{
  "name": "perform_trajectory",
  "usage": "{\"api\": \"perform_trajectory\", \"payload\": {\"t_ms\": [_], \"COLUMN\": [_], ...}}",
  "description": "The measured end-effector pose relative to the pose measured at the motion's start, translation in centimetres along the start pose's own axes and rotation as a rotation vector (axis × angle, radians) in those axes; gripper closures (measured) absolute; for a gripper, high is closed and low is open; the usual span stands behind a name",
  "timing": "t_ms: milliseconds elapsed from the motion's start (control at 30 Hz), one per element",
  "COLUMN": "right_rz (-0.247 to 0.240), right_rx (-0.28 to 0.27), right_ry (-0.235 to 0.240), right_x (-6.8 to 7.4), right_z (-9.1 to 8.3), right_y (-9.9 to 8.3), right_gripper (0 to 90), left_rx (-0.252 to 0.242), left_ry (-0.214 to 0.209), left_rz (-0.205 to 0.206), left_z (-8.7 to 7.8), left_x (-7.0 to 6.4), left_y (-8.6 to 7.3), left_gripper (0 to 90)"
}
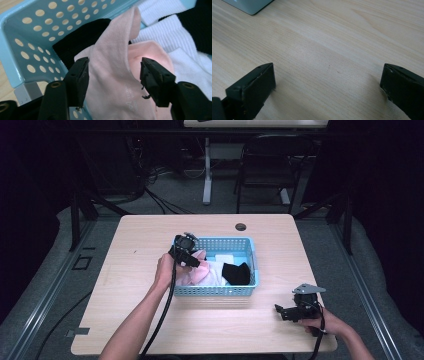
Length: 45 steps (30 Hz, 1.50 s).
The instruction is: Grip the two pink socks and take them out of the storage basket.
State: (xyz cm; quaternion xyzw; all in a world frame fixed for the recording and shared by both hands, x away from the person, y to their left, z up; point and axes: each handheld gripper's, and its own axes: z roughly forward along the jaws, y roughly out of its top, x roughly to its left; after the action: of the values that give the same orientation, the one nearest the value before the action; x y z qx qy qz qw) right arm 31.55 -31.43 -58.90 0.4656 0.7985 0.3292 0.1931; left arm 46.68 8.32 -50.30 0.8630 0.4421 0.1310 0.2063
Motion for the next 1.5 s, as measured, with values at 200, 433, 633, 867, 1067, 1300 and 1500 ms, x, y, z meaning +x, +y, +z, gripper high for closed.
{"api": "perform_trajectory", "payload": {"t_ms": [200, 433, 633, 867, 1067, 1300, 1500], "right_rz": [0.000, 0.007, 0.007, 0.007, 0.007, 0.006, 0.007], "right_rx": [0.000, -0.008, -0.007, -0.007, -0.007, -0.006, -0.008], "right_ry": [0.000, 0.006, 0.005, 0.005, 0.004, 0.008, 0.006], "right_x": [0.0, 0.1, 0.1, 0.1, 0.1, 0.0, 0.1], "right_z": [0.0, 0.0, 0.0, 0.0, 0.0, 0.0, 0.0], "right_y": [0.0, 0.0, 0.0, 0.0, 0.0, 0.0, 0.0], "right_gripper": [0.0, 0.0, 0.0, 0.0, 0.0, 0.0, 0.0], "left_rx": [0.031, 0.045, 0.029, -0.014, -0.053, -0.102, -0.146], "left_ry": [0.025, 0.030, 0.012, 0.011, 0.003, -0.003, -0.001], "left_rz": [-0.014, -0.025, -0.003, 0.001, 0.009, 0.024, 0.034], "left_z": [0.5, 0.6, 0.3, -1.1, -2.6, -4.4, -6.4], "left_x": [0.1, 0.5, 0.5, 0.8, 1.1, 1.1, 1.1], "left_y": [0.0, -0.2, -0.5, -0.7, -0.8, -0.8, -0.4], "left_gripper": [53.5, 68.8, 84.8, 88.1, 88.2, 88.3, 88.3]}}
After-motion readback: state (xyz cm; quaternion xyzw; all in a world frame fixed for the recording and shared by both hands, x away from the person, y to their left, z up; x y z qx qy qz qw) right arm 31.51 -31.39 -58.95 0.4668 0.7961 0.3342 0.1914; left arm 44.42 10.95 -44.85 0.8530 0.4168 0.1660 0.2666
